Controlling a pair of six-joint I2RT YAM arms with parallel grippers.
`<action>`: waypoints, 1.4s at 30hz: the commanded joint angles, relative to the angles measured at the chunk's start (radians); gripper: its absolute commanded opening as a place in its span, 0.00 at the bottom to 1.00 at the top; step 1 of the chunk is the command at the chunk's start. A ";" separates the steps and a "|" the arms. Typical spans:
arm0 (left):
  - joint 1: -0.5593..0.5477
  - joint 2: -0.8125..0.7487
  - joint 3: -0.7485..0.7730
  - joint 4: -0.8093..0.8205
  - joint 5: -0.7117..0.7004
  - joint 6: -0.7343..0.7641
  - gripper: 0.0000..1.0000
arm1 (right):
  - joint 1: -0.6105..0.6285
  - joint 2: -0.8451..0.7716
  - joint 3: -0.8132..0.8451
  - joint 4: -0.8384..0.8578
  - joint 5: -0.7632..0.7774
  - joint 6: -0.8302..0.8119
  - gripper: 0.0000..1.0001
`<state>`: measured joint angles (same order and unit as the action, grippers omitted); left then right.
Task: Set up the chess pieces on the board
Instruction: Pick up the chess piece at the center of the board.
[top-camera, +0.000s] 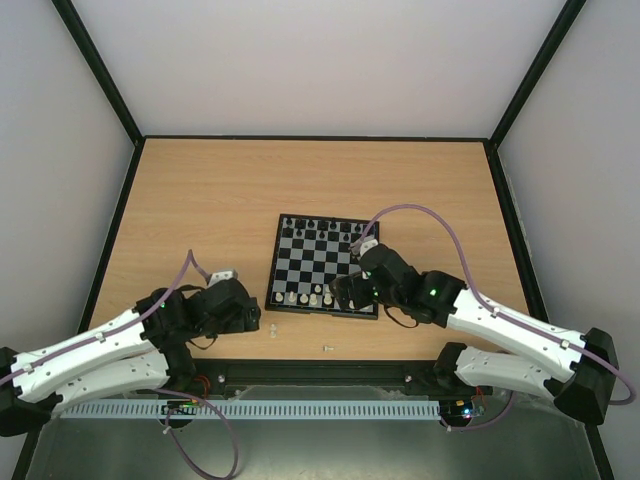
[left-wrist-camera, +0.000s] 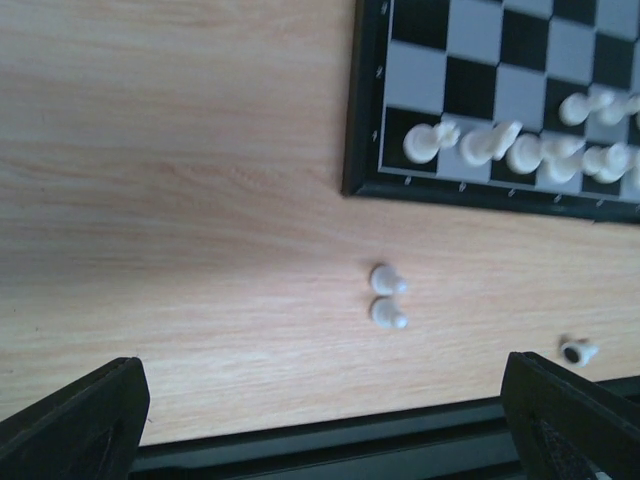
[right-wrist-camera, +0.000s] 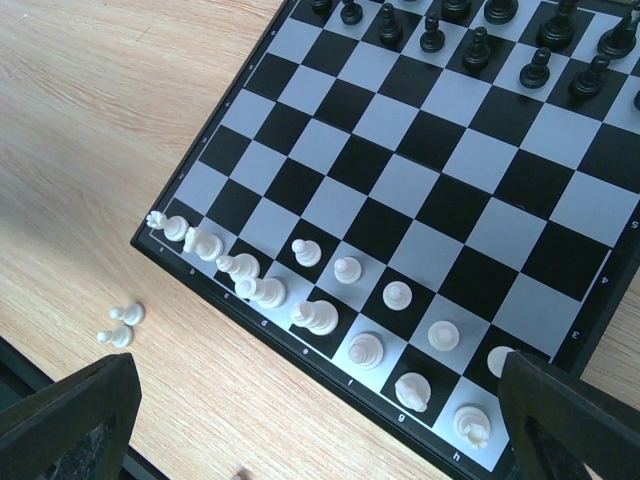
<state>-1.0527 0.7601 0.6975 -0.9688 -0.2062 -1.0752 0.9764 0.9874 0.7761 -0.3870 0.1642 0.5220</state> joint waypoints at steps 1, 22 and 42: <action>-0.062 0.004 -0.035 -0.031 0.006 -0.094 0.99 | -0.003 0.003 -0.023 0.013 -0.004 0.009 0.99; -0.222 0.149 -0.073 0.009 -0.016 -0.183 0.99 | -0.002 0.023 -0.015 0.004 0.025 0.009 0.99; -0.226 0.421 -0.024 0.252 -0.058 -0.087 0.49 | -0.003 0.023 -0.020 0.008 0.019 0.010 0.99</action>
<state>-1.2736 1.1381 0.6426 -0.7654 -0.2478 -1.1816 0.9760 1.0183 0.7689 -0.3790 0.1696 0.5243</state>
